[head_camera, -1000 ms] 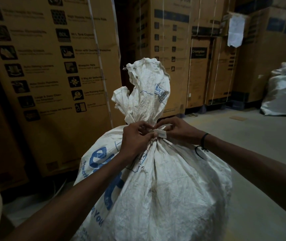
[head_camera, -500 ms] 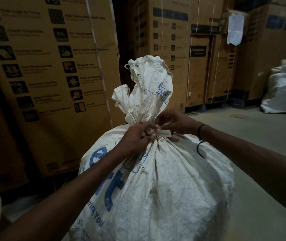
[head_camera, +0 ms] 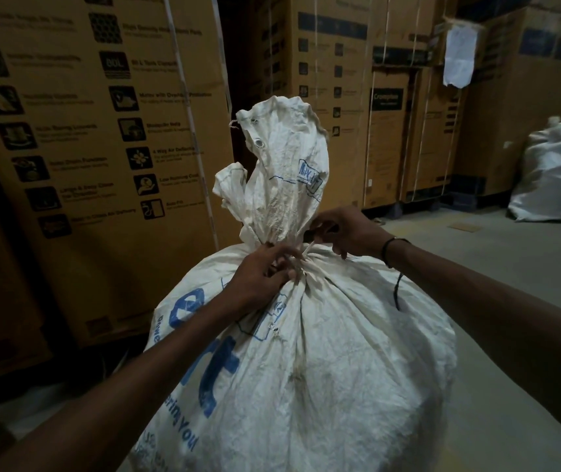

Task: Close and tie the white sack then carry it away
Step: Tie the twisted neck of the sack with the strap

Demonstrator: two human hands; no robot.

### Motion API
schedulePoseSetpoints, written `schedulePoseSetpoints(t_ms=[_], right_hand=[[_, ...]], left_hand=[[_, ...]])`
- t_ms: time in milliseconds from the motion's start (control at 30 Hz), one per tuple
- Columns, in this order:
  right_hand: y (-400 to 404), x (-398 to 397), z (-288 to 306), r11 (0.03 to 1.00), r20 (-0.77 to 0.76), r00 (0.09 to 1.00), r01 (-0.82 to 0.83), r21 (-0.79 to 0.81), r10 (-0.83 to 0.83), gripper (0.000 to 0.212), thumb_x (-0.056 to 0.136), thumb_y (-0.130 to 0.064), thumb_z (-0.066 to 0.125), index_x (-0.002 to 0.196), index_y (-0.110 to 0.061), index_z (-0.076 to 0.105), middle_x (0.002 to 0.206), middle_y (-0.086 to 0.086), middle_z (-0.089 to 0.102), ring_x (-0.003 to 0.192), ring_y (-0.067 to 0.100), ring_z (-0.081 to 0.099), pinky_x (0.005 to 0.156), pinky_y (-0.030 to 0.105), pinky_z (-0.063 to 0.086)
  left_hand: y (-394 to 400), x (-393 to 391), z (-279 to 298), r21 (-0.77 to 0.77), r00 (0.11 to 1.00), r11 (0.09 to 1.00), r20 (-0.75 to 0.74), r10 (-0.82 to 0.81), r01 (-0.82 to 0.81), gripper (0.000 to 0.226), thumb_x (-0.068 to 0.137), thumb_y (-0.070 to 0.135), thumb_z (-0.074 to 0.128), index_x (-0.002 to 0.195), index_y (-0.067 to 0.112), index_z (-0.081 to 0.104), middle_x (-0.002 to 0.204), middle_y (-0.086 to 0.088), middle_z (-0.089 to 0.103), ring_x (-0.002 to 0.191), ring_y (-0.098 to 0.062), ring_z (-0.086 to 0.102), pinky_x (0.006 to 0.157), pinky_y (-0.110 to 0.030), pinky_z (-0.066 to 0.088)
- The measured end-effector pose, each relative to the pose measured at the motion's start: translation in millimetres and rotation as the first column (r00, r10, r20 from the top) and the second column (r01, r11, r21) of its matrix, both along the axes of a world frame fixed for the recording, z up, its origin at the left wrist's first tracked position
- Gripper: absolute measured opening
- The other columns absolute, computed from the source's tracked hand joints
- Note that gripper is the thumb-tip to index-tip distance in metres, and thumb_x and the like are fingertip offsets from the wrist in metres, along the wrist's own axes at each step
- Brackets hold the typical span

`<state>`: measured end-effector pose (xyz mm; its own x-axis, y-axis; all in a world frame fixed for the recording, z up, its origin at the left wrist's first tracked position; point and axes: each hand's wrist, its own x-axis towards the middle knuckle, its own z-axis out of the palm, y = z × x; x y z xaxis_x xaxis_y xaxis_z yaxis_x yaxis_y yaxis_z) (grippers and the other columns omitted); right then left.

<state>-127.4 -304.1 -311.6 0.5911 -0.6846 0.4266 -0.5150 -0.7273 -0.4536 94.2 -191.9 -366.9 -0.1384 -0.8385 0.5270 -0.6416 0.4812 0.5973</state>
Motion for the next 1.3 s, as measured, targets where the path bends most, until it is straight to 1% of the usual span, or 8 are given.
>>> schedulePoseSetpoints(t_ms=[333, 533, 600, 700, 867, 933, 1133, 1300], right_hand=[[18, 12, 13, 0.992, -0.050, 0.993, -0.103, 0.078, 0.107, 0.052, 0.107, 0.004, 0.050, 0.143, -0.033, 0.045, 0.101, -0.008, 0.064, 0.059, -0.001, 0.063, 0.058, 0.020, 0.056], [35, 36, 24, 0.994, -0.374, 0.927, -0.054, -0.100, 0.013, 0.044, 0.109, -0.004, 0.050, 0.152, -0.009, 0.049, 0.133, 0.018, 0.060, 0.118, 0.034, 0.064, 0.091, 0.031, 0.045], [42, 50, 21, 0.981, -0.410, 0.912, -0.093, -0.172, 0.015, 0.021, 0.105, 0.001, 0.053, 0.122, -0.001, 0.065, 0.098, -0.003, 0.061, 0.086, 0.011, 0.057, 0.087, 0.036, 0.036], [50, 65, 19, 0.942, -0.309, 0.944, -0.202, -0.267, 0.115, 0.029, 0.097, 0.009, 0.055, 0.077, -0.010, 0.059, 0.072, -0.004, 0.049, 0.061, 0.006, 0.034, 0.063, 0.035, 0.034], [45, 55, 12, 0.988, 0.030, 0.991, -0.130, -0.087, 0.133, 0.044, 0.093, 0.005, 0.072, 0.135, -0.004, 0.060, 0.098, -0.001, 0.068, 0.077, -0.001, 0.062, 0.069, 0.014, 0.056], [40, 48, 8, 0.997, 0.206, 0.976, -0.069, -0.018, 0.071, 0.029, 0.093, -0.003, 0.077, 0.119, -0.006, 0.066, 0.088, -0.002, 0.069, 0.067, 0.000, 0.066, 0.061, 0.016, 0.055], [31, 34, -14, 0.889, 0.638, 0.765, -0.232, 0.394, -0.083, 0.010, 0.091, -0.001, 0.077, 0.087, -0.006, 0.069, 0.080, 0.010, 0.077, 0.074, 0.015, 0.079, 0.071, 0.026, 0.064], [34, 45, -25, 0.781, 0.705, 0.678, -0.319, 0.536, -0.207, 0.013, 0.095, -0.004, 0.074, 0.104, 0.004, 0.072, 0.091, 0.015, 0.078, 0.081, 0.018, 0.079, 0.071, 0.023, 0.065]], left_hand=[[14, 7, 3, -0.149, 0.996, 0.985, -0.033, 0.084, -0.088, 0.020, 0.101, 0.015, 0.065, 0.114, 0.023, 0.077, 0.089, 0.005, 0.078, 0.078, -0.007, 0.072, 0.067, -0.025, 0.057], [41, -12, 50, -0.454, 0.958, 0.891, 0.266, 0.107, 0.027, 0.029, 0.095, -0.002, 0.056, 0.119, 0.011, 0.063, 0.095, 0.002, 0.067, 0.074, -0.009, 0.061, 0.066, -0.023, 0.052], [36, -23, 70, -0.464, 0.939, 0.885, 0.317, 0.136, 0.028, 0.035, 0.089, -0.008, 0.055, 0.121, 0.006, 0.058, 0.112, -0.008, 0.063, 0.087, -0.014, 0.059, 0.073, -0.023, 0.051], [16, -34, 94, -0.431, 0.965, 0.902, 0.229, 0.128, -0.018, 0.032, 0.085, -0.012, 0.050, 0.113, 0.002, 0.058, 0.108, -0.012, 0.059, 0.091, -0.019, 0.056, 0.076, -0.026, 0.046], [-20, -4, 98, -0.050, 0.990, 0.989, -0.031, 0.139, -0.140, 0.025, 0.098, 0.029, 0.045, 0.111, 0.014, 0.060, 0.110, -0.012, 0.071, 0.106, -0.031, 0.068, 0.095, -0.048, 0.056], [-27, 14, 90, 0.057, 0.975, 0.982, -0.126, 0.185, -0.179, 0.034, 0.091, 0.040, 0.042, 0.111, 0.020, 0.060, 0.113, -0.012, 0.074, 0.110, -0.032, 0.068, 0.102, -0.049, 0.053], [-20, 47, 35, 0.055, 0.963, 0.980, 0.206, 0.176, -0.191, 0.042, 0.111, 0.038, 0.042, 0.149, 0.029, 0.057, 0.139, -0.008, 0.064, 0.124, -0.021, 0.058, 0.095, -0.025, 0.036], [-23, 50, -2, 0.042, 0.942, 0.963, 0.224, 0.251, -0.267, 0.045, 0.103, 0.049, 0.040, 0.134, 0.034, 0.069, 0.138, -0.009, 0.059, 0.133, -0.025, 0.054, 0.118, -0.051, 0.035]])
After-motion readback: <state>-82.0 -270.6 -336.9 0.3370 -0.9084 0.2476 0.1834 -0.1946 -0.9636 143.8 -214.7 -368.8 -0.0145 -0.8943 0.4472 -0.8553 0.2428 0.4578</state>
